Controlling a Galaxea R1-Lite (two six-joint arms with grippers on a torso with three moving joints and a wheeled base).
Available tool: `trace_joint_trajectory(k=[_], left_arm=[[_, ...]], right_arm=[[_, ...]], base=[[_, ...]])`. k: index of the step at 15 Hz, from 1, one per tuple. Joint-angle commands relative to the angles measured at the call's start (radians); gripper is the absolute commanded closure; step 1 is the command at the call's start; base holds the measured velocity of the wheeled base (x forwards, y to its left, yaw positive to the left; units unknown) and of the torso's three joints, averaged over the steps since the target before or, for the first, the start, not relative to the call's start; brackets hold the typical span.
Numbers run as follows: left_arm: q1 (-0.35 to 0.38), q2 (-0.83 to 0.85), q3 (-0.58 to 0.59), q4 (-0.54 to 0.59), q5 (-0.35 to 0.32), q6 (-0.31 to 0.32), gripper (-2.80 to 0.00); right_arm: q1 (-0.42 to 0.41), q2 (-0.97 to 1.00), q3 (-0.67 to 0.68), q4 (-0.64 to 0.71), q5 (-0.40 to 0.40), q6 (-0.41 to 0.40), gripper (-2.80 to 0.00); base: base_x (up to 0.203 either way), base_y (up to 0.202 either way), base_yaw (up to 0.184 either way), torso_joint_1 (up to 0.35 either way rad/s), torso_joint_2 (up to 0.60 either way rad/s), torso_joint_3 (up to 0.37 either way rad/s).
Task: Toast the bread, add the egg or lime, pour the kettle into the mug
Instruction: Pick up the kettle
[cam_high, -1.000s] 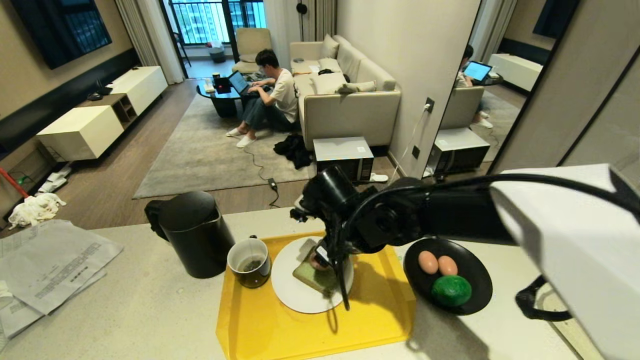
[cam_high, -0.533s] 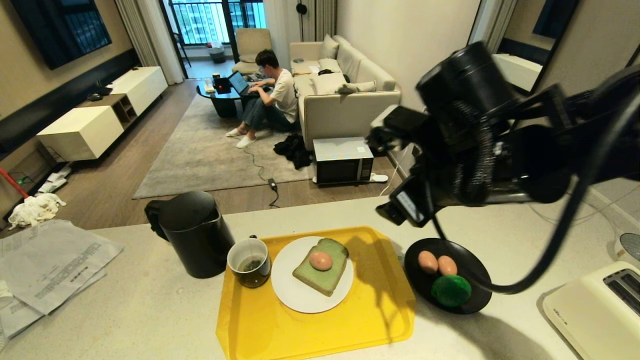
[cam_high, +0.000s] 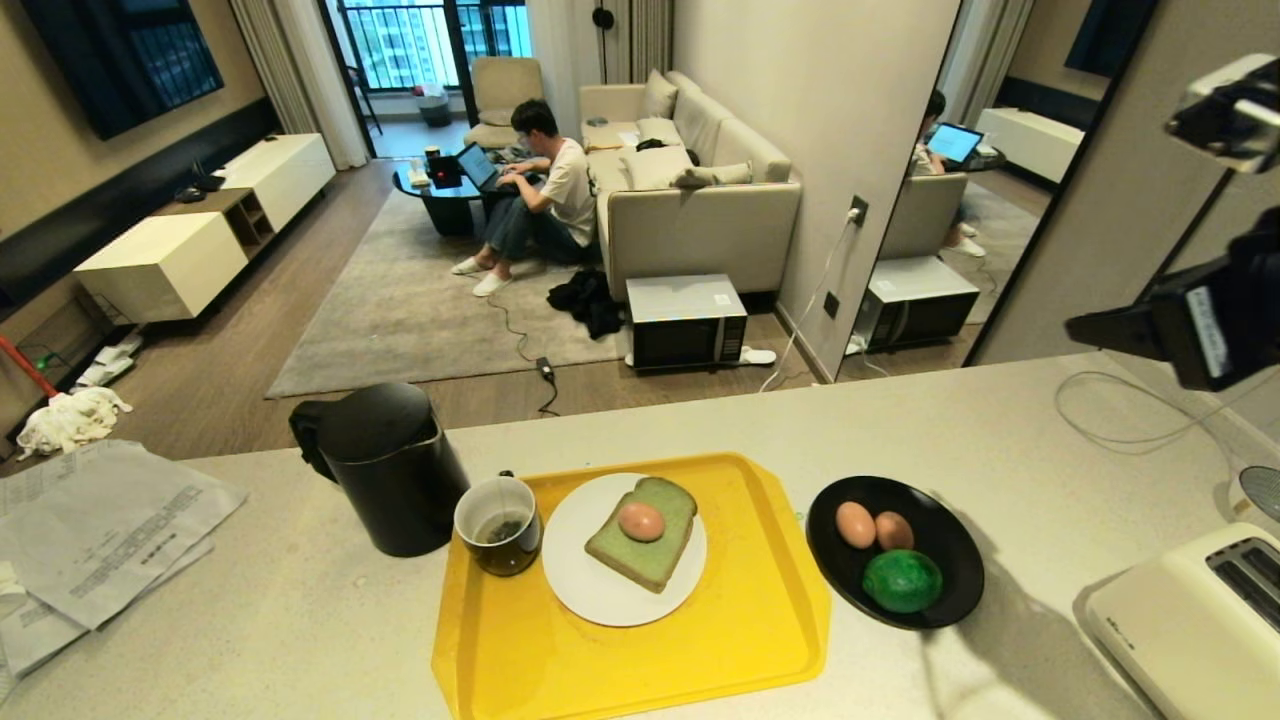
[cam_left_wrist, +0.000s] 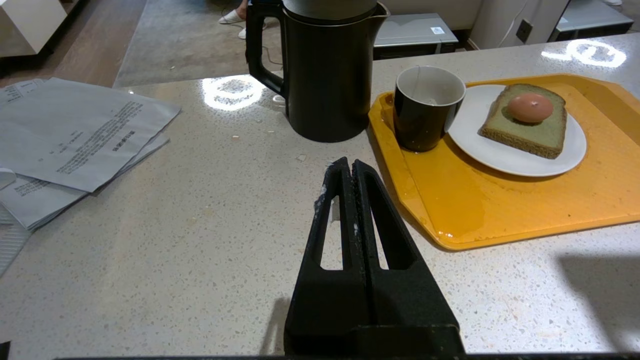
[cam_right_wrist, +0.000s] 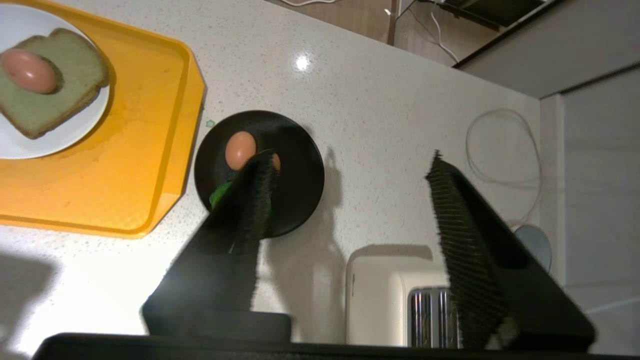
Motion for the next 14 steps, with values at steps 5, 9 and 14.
trace_joint_trajectory(k=[5,9,14], left_arm=[[0.001,0.0,0.0,0.0,0.0,-0.002,0.0],[0.001,0.0,0.0,0.0,0.0,-0.002,0.0],[0.001,0.0,0.0,0.0,0.0,-0.001,0.0]], right_arm=[[-0.098,-0.323,0.238,-0.002,0.183,-0.003,0.0],[-0.095,-0.402,0.378,-0.106,0.199,-0.004,0.0],[-0.08,-0.636,0.609,-0.203,0.242,-0.005,0.0]], base=[[0.0,0.0,0.0,0.0,0.0,0.0],[0.0,0.0,0.0,0.0,0.0,0.0],[0.0,0.0,0.0,0.0,0.0,0.0]])
